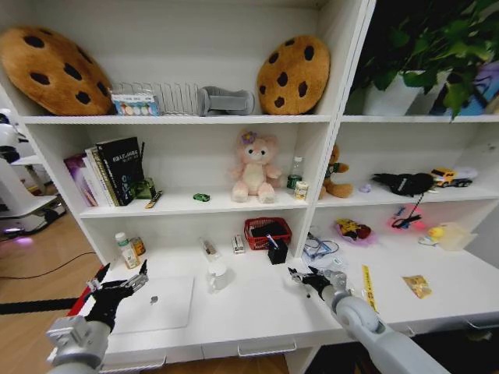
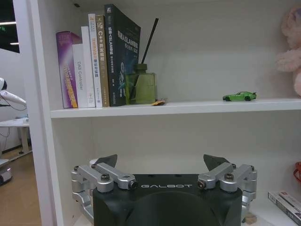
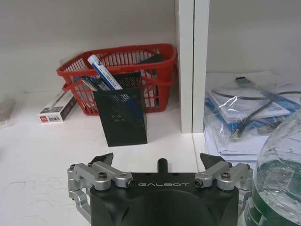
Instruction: Organize the objects on the table.
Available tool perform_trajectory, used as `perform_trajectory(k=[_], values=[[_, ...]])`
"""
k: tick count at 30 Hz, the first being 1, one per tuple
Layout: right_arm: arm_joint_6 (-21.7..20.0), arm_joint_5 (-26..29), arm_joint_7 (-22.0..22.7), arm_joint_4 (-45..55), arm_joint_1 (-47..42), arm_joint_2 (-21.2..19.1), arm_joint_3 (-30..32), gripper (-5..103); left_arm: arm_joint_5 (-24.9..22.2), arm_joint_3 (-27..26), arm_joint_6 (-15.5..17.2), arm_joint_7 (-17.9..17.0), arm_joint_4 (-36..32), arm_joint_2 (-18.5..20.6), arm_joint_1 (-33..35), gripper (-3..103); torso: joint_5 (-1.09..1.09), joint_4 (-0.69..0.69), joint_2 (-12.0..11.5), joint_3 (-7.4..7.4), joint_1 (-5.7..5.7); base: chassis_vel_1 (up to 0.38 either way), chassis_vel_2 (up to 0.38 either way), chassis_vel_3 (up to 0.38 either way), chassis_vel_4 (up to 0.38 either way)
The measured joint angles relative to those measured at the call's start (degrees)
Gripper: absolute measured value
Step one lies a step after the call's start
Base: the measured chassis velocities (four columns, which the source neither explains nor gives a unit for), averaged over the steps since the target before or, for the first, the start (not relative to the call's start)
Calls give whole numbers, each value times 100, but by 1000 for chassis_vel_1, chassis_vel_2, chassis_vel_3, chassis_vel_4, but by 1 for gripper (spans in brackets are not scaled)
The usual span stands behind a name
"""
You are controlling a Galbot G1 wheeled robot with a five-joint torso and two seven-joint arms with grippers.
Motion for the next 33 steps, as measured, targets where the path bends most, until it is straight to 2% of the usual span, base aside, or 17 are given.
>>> perform_trajectory(k=[5,13,14,16,18,20,21,24,26,27,30,33], values=[[-138,-4,-135,-557,437,112,-269,100,0,0,0,1,0,0,0,100,0,1,0,0,0,0,0,0,0],[-180,25,-219,-686,629,166,-412,100,0,0,0,1,0,0,0,100,0,0,0,0,0,0,0,0,0],[-180,25,-226,-709,658,179,-431,103,0,0,0,1,0,0,0,100,0,1,0,0,1,0,0,0,0],[-179,26,-227,-742,693,203,-460,100,0,0,0,0,0,0,0,100,0,1,0,0,0,0,0,0,0],[-181,26,-227,-764,711,225,-487,96,0,0,0,0,0,0,0,100,1,1,0,0,0,0,0,0,0],[-187,27,-226,-770,712,230,-497,86,0,0,0,0,0,0,0,100,0,1,0,0,0,0,0,0,0],[-187,27,-226,-770,712,230,-497,86,0,0,0,0,0,0,0,100,0,1,0,0,0,0,0,0,0],[-213,67,-226,-773,713,230,-499,69,0,0,0,0,0,0,0,100,0,0,0,0,0,0,0,0,0],[-226,85,-227,-777,719,230,-499,69,0,0,0,0,0,0,0,100,0,0,0,0,0,0,0,0,0],[-243,110,-226,-781,728,230,-499,58,0,0,0,0,0,0,0,100,0,0,0,0,0,0,0,0,0],[-284,174,-210,-783,722,230,-499,53,0,0,0,0,0,0,0,100,0,1,0,0,0,0,0,0,0],[-311,231,-194,-777,692,224,-492,42,0,0,0,0,0,0,0,100,0,0,0,0,0,0,0,0,0]])
